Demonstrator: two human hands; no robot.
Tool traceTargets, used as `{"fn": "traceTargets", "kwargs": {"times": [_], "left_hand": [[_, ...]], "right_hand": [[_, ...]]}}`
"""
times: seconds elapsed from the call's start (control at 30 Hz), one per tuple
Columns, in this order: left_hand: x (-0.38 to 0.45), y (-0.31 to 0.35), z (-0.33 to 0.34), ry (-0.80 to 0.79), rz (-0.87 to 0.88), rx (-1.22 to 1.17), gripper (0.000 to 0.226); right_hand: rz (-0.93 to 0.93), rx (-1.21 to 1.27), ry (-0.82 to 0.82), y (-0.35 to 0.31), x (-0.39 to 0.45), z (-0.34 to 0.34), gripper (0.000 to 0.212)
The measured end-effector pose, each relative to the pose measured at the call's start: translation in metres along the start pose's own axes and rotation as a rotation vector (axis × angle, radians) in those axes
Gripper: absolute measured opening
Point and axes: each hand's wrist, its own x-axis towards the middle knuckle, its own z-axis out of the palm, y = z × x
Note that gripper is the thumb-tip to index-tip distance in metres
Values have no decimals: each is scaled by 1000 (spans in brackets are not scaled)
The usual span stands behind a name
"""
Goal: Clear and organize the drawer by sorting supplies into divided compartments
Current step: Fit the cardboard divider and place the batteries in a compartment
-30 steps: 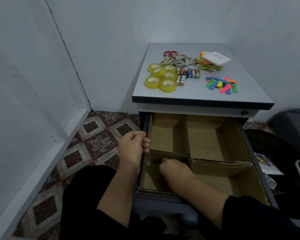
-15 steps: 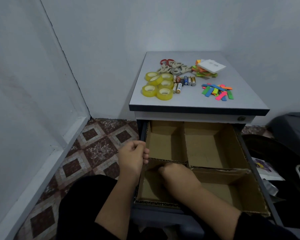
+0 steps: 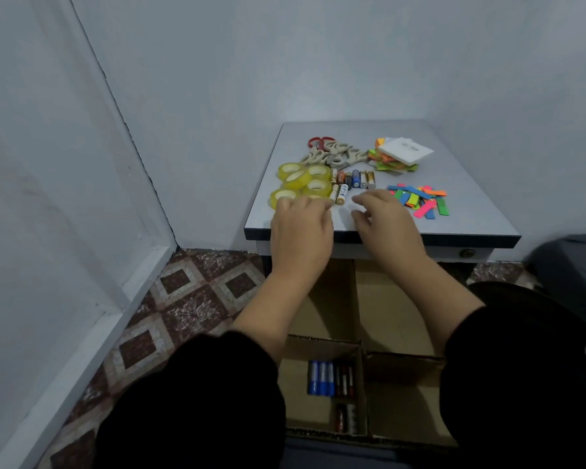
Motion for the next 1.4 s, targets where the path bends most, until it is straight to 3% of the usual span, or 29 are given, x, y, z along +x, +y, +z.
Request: {"fn": "traceTargets", "kwargs": {"times": [0.13, 0.23, 0.43, 0.7, 0.87, 1.03, 1.23, 1.4], "left_hand": [[43, 0, 14, -71, 10, 223, 29], [58, 1, 20, -163, -7, 293, 31], [58, 6, 30, -169, 43, 427, 28], [54, 22, 36, -120, -27, 466, 20], [49, 32, 33, -141, -26, 467, 20], [35, 37, 28, -164, 67, 491, 18], [16, 39, 19, -108, 131, 411, 16], [-14, 30, -7, -44, -15, -87, 18]], "right_hand": [[-13, -70, -181, 0, 28, 10, 43], [-28, -148, -238, 1, 35, 13, 35], [7, -110, -97, 3, 22, 8, 20], [83, -101, -19, 7, 9, 2, 15], [149, 76, 73, 11, -1, -3, 27], [181, 380, 247, 16, -25, -12, 21], [259, 681, 344, 18, -63, -23, 14], [370, 833, 294, 23, -101, -18, 15]]}}
